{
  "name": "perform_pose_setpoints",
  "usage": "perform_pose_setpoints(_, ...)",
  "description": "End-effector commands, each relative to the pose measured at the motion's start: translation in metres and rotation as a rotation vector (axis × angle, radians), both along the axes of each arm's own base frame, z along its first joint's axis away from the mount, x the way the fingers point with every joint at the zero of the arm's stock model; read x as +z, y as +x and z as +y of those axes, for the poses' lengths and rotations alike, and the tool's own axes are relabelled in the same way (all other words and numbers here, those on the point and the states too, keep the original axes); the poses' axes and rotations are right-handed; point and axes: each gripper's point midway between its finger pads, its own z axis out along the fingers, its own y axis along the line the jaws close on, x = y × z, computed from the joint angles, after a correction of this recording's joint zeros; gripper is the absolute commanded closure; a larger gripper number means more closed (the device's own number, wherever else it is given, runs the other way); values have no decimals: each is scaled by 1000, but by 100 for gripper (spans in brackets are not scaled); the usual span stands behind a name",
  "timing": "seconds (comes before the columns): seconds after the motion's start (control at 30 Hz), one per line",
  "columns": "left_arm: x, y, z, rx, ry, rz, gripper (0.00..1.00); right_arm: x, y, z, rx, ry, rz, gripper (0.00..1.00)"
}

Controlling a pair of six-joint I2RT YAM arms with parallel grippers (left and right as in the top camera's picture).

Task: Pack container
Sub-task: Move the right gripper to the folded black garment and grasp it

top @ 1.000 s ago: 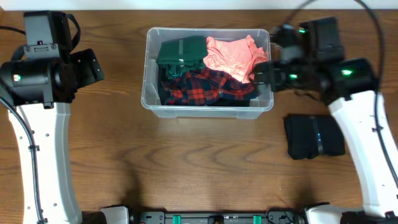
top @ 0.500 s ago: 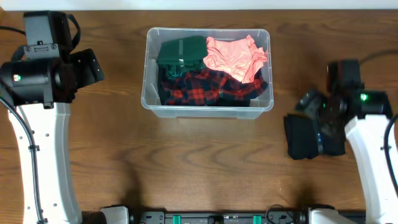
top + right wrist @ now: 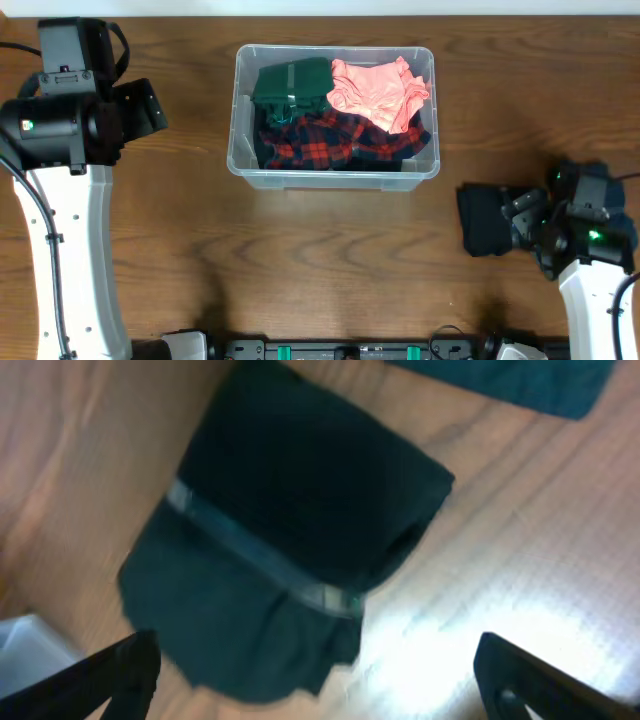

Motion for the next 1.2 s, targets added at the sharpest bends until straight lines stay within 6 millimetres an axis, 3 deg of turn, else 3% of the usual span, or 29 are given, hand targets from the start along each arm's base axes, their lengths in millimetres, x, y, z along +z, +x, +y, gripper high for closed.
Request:
perform_pose_setpoints(0.0, 2, -1, 3, 12, 10, -4, 2, -20, -7, -3, -6, 3, 16, 4)
perform_pose_setpoints(0.23, 2, -1, 3, 12, 10, -4, 2, -46, -11, -6, 2, -6, 13, 11)
perform_pose_setpoints(0.67, 2, -1, 3, 12, 10, -4, 2, -76, 15, -7, 53, -51, -185, 25)
perform_pose_setpoints(0.7, 2, -1, 3, 12, 10, -4, 2, -77, 17, -8, 53, -57, -199, 29)
perform_pose_setpoints(0.77, 2, -1, 3, 11, 10, -4, 2, -79, 20, -10, 51, -67, -222, 53)
perform_pose_setpoints(0.8, 2, -1, 3, 11, 10, -4, 2, -81, 21, -10, 50, -71, -230, 59)
perform_pose_setpoints(0.9, 2, -1, 3, 12, 10, -4, 2, -87, 24, -11, 50, -73, -240, 55)
perform_pose_setpoints(0.93, 2, -1, 3, 11, 10, -4, 2, -88, 25, -11, 51, -72, -239, 59)
perform_pose_setpoints(1.1, 2, -1, 3, 12, 10, -4, 2, -93, 27, -9, 58, -57, -233, 99)
perform_pose_setpoints(1.17, 2, -1, 3, 11, 10, -4, 2, -92, 30, -4, 91, -41, -246, 99)
